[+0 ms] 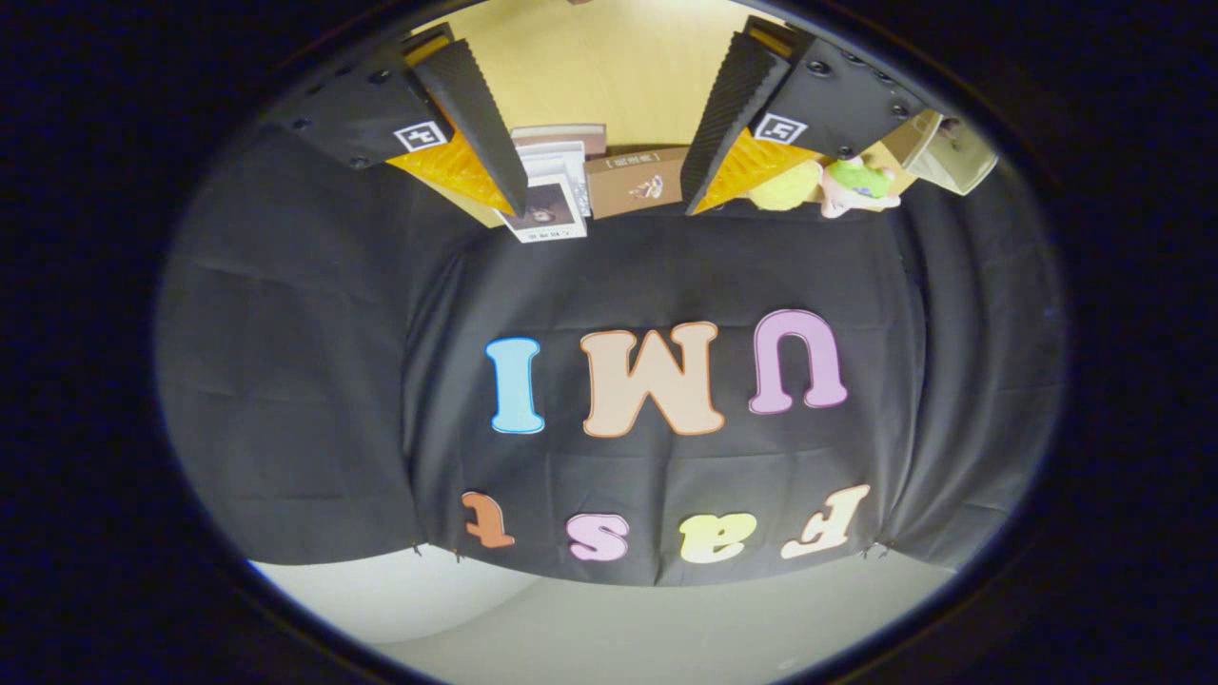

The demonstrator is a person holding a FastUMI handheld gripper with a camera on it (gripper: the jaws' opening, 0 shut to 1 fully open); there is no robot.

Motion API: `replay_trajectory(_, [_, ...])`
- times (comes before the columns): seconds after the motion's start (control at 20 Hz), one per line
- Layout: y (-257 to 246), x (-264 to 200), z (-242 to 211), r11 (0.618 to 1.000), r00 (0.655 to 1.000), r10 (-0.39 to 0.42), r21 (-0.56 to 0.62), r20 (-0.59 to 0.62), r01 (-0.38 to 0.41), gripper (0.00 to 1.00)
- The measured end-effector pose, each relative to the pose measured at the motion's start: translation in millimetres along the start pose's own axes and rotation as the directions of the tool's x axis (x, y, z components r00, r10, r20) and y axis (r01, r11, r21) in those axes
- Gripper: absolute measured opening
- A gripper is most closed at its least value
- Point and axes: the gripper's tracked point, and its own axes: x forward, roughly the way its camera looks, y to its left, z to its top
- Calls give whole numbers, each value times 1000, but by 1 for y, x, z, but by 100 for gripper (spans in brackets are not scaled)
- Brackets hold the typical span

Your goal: Open the storage box then place both shoes into the box .Put the left shoe in first, then the right shoe, with the right side of both shoes facing outward in a uniform manner.

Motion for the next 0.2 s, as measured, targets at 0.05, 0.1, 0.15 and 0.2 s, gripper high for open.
replay_trajectory(0.05, [-6,1,-1,1000,1000,1,1,-2,-1,100])
replay_trajectory(0.1, [-11,2,-2,1000,1000,7,6,-5,-6,100])
replay_trajectory(0.15, [-14,3,-2,1000,1000,14,14,-7,-14,100])
replay_trajectory(0.2, [-17,4,-2,1000,1000,19,21,-9,-19,100])
